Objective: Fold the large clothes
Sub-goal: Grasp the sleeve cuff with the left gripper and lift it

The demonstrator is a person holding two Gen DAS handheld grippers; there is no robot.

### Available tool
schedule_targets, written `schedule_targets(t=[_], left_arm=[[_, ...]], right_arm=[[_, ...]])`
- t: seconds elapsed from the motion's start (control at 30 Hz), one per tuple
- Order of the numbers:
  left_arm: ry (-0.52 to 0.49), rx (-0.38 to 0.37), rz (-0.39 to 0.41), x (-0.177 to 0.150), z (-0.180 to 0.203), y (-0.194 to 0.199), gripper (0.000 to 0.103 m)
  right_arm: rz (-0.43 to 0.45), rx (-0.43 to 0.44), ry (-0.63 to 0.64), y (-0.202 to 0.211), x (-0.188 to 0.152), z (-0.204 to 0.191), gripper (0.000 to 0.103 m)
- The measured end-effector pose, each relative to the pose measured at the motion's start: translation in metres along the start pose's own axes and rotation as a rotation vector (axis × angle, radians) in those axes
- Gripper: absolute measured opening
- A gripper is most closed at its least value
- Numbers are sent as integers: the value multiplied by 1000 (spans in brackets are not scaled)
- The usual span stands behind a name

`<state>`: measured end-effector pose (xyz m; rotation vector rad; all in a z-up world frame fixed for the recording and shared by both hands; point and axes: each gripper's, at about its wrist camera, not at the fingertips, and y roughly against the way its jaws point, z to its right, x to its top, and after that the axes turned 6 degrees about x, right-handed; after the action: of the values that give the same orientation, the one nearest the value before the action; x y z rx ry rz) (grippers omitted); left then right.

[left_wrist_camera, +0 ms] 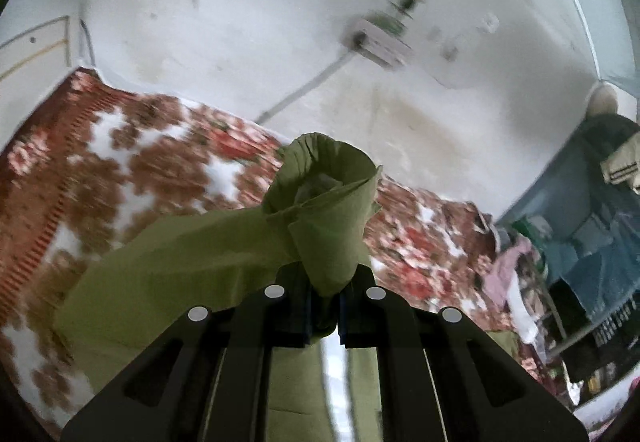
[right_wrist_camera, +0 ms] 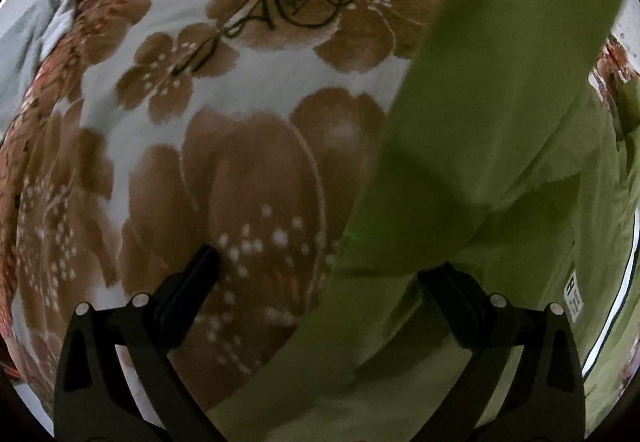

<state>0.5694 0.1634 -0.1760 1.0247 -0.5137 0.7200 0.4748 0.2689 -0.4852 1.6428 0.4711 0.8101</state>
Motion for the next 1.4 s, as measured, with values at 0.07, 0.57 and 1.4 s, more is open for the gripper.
schedule_targets(t=[0.07,0.57,1.4], left_arm=[[10,-30,-40,-22,27,-15,8],[-190,-91,-305,-170,177,-146,8],[-403,59,-691,-335,315,-262,73]], right_arm=[[18,2,23,2,-10,0,99],[177,201,157,36,-95,17,99],[194,259,206,83,-224,49,98]])
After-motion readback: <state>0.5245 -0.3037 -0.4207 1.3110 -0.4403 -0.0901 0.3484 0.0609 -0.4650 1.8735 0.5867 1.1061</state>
